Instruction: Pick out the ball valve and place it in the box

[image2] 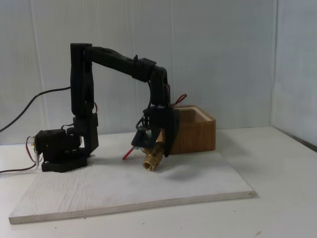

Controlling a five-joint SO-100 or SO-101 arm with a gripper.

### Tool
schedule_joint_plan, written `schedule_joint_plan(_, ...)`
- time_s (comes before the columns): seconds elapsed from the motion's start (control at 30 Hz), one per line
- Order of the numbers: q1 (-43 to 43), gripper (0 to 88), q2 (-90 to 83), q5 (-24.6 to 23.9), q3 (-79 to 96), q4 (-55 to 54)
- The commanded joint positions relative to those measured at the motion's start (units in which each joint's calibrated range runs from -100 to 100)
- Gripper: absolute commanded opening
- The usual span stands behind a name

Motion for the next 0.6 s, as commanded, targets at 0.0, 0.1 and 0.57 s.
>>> schedule_joint_plan(0.0,1.5,4.6,1.7,0.2,-0.2,-6.0)
schedule_joint_plan(0.1,2.0,4.6,2.6,0.2,-0.4,-7.9)
schedule_joint_plan(0.57,2.9,4.4,4.2,0.3,-0.1,-10.5)
